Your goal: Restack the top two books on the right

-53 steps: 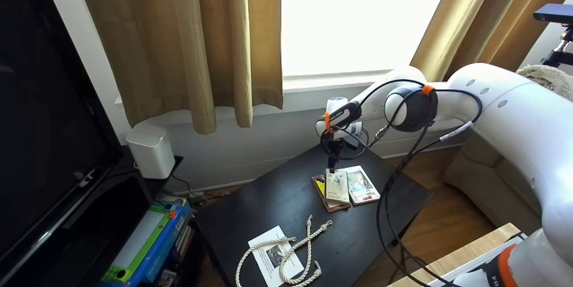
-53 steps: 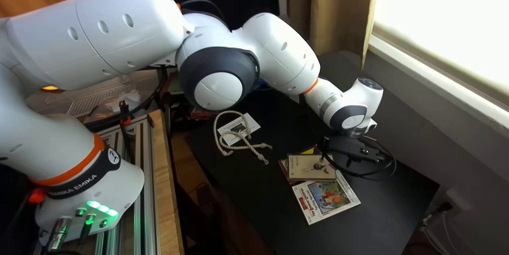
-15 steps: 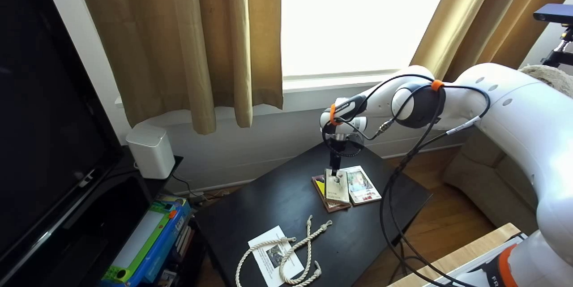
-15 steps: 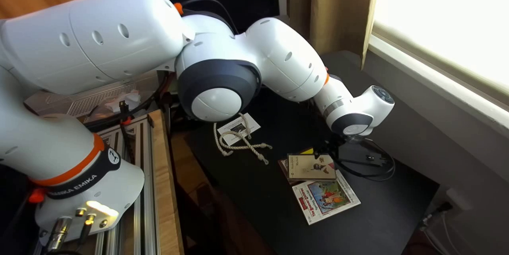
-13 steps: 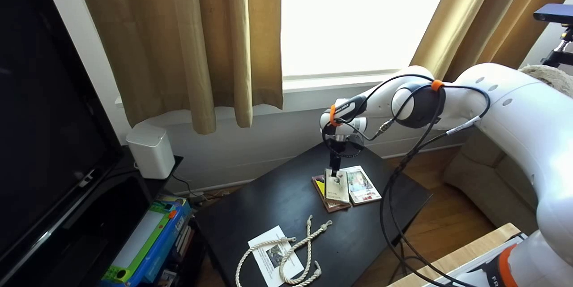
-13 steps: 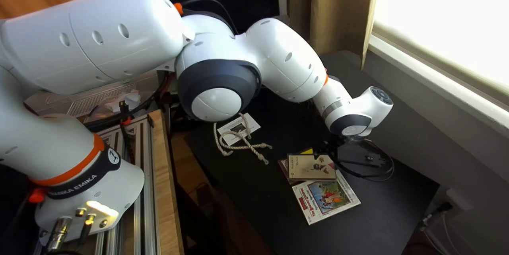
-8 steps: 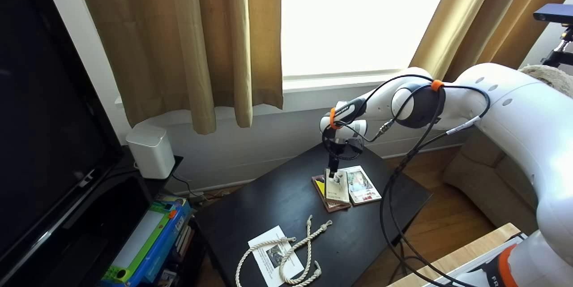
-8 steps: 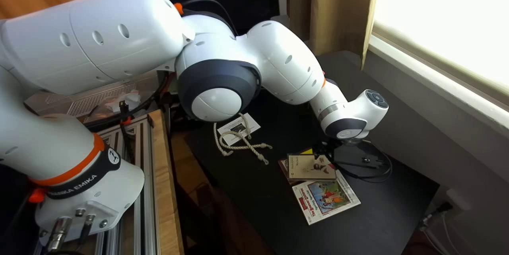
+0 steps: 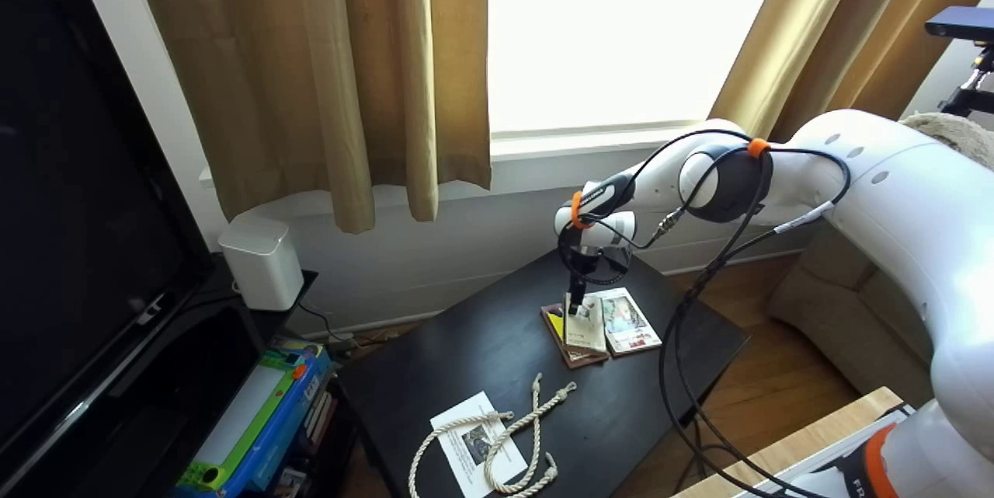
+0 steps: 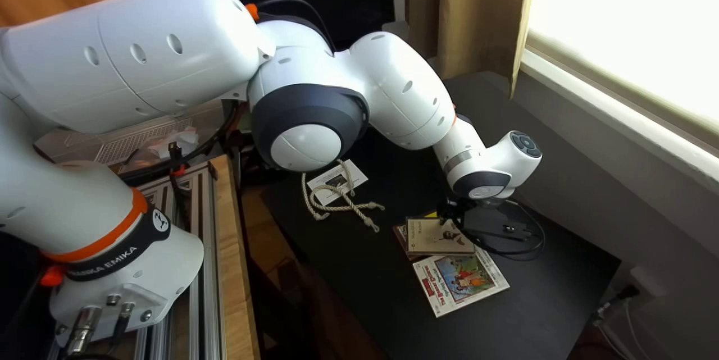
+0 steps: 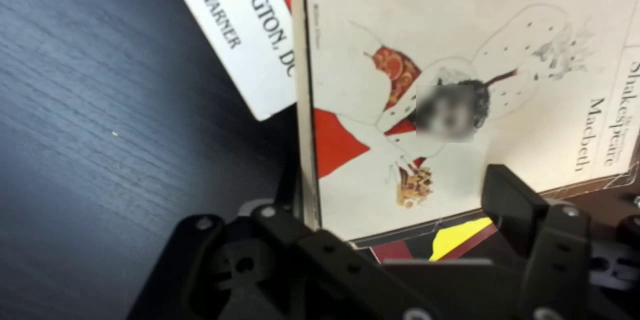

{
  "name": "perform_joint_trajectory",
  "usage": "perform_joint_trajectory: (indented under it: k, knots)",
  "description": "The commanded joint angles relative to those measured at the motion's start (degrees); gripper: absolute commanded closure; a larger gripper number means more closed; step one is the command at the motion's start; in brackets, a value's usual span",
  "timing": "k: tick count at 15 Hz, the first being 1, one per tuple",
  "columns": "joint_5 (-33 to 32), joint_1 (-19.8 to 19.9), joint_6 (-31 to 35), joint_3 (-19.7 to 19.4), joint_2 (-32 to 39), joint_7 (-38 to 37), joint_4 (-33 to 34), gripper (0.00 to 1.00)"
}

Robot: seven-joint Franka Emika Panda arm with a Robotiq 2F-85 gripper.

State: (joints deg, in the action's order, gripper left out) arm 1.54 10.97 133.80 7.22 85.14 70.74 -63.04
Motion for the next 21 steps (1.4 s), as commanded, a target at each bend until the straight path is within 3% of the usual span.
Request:
perform_joint_trajectory:
  k: [1, 10, 21]
  knots:
    - [0.44, 0.36, 1.23, -0.05, 0.00, -1.31, -0.91, 0.39]
    - [-0.26, 0.18, -0.58, -0.59, 2.40, -2.83, 4.54, 0.98]
    - [-1.21, 1.38, -1.30, -0.97, 1.18, 0.38, 5.76, 0.95]
